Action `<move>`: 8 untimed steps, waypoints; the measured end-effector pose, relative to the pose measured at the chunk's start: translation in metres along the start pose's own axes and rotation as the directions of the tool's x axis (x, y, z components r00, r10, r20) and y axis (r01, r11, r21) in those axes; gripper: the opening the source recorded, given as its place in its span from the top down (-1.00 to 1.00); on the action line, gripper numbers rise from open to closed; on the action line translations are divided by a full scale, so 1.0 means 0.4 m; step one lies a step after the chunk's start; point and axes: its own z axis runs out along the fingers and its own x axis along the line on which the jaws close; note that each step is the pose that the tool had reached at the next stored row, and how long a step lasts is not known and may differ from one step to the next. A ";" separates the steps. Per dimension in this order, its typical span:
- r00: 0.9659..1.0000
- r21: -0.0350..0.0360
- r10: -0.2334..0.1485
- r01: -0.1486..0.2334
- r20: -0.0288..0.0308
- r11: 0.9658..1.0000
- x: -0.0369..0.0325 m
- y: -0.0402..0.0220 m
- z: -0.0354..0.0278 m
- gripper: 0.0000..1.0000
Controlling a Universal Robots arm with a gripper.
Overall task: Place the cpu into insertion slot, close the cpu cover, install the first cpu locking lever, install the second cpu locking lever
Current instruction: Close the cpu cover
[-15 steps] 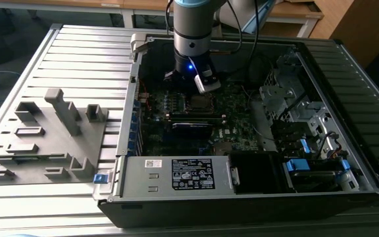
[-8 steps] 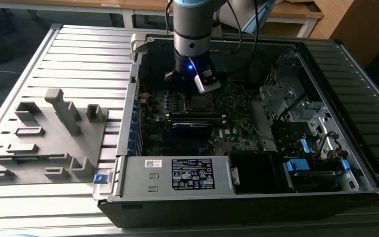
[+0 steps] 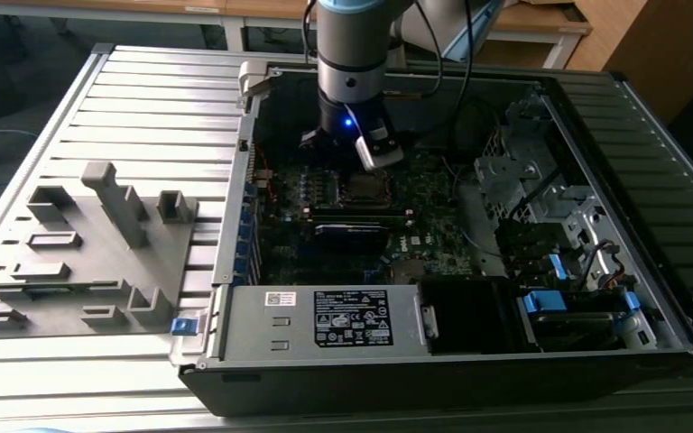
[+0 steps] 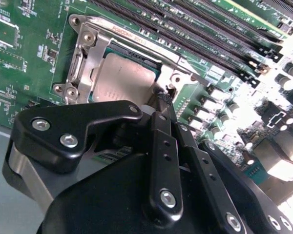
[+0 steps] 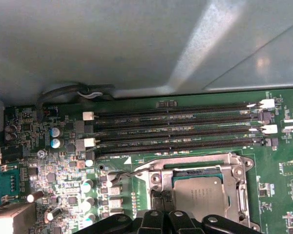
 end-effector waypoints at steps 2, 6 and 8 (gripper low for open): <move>1.000 0.001 0.000 0.000 -0.001 1.000 0.000 0.000 -0.006 0.79; 1.000 0.001 0.000 0.000 -0.001 1.000 -0.001 0.001 -0.022 0.79; 1.000 0.001 0.000 0.000 -0.001 1.000 -0.001 0.001 -0.032 0.79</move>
